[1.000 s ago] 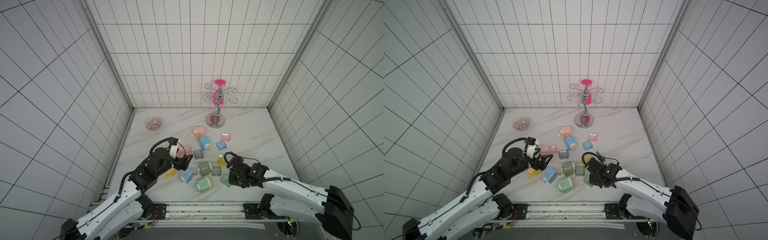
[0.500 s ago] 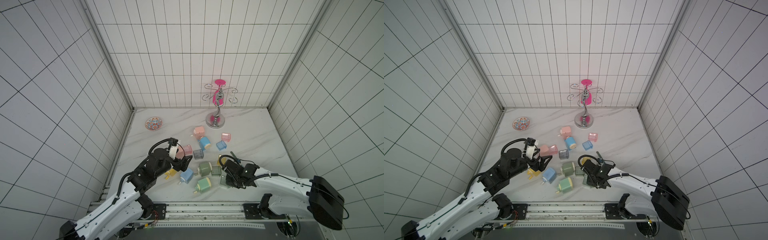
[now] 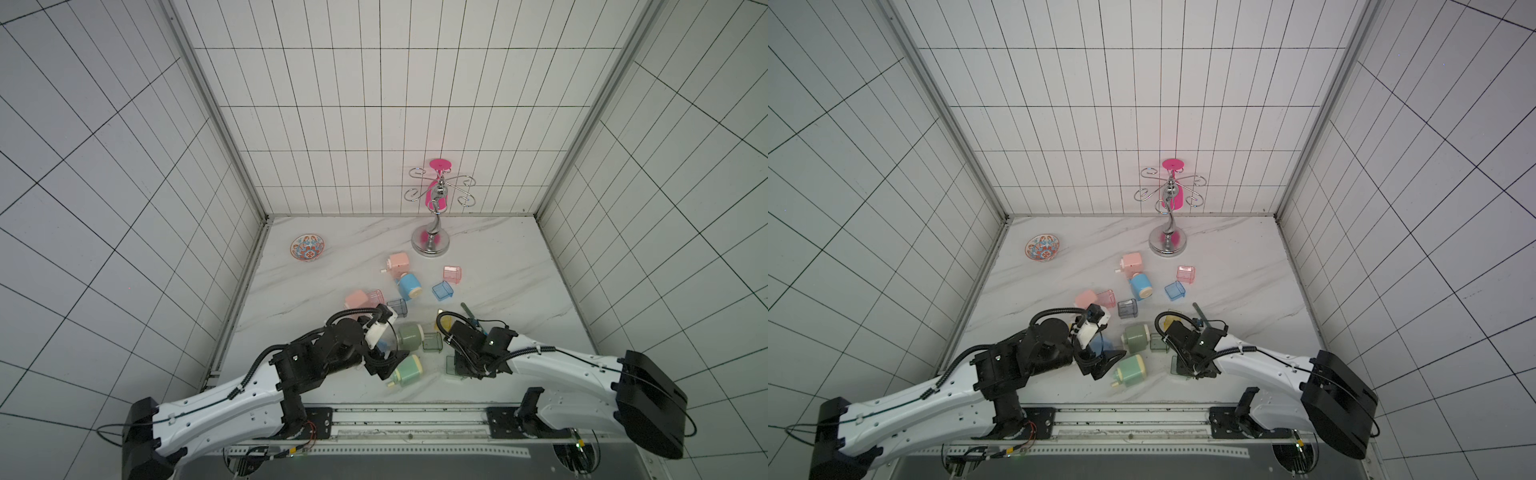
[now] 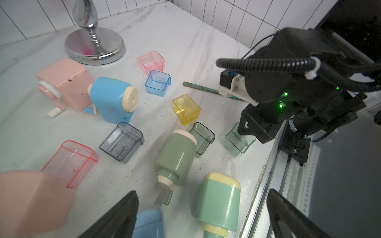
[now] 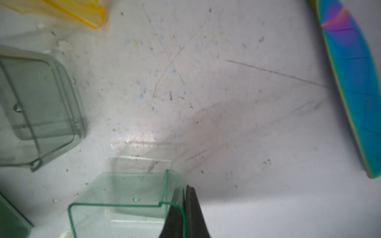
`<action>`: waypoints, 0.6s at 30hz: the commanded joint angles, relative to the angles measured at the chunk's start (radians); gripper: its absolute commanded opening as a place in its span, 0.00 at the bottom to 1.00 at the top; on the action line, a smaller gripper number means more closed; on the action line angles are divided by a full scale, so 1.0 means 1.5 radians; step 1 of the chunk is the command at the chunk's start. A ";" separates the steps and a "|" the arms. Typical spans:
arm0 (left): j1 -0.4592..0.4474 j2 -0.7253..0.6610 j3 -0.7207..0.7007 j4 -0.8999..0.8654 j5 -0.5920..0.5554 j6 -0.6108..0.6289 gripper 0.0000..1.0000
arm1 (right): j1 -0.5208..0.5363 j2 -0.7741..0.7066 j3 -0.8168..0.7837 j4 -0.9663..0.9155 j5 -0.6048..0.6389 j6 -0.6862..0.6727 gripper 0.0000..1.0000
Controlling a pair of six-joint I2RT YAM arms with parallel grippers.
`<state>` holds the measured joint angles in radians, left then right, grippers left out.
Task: Put the tray back into the pencil sharpener
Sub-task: Adjust the container at the center of the board.
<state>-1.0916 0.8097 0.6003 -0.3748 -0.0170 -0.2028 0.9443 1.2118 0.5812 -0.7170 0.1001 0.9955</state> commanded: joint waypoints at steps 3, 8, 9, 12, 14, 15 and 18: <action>-0.064 0.027 0.052 -0.075 -0.100 -0.068 0.98 | 0.033 0.013 0.035 -0.080 0.027 -0.077 0.02; -0.105 0.054 0.049 -0.121 -0.125 -0.138 0.97 | 0.068 0.063 0.069 -0.075 0.039 -0.087 0.03; -0.121 0.063 0.048 -0.128 -0.141 -0.150 0.97 | 0.072 0.072 0.075 -0.069 0.034 -0.102 0.04; -0.152 0.099 0.057 -0.147 -0.177 -0.167 0.97 | 0.074 0.079 0.076 -0.043 0.019 -0.109 0.10; -0.155 0.126 0.067 -0.160 -0.178 -0.168 0.97 | 0.074 0.067 0.070 -0.028 0.013 -0.109 0.14; -0.155 0.140 0.071 -0.165 -0.176 -0.167 0.97 | 0.074 0.061 0.069 -0.026 0.014 -0.107 0.16; -0.155 0.170 0.070 -0.157 -0.147 -0.142 0.97 | 0.073 0.024 0.061 -0.022 0.015 -0.103 0.20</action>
<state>-1.3205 1.0473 0.6727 -0.5964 -0.2348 -0.4129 1.0481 1.2953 0.6651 -0.7502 0.1162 0.8371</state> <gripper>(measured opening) 0.971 0.198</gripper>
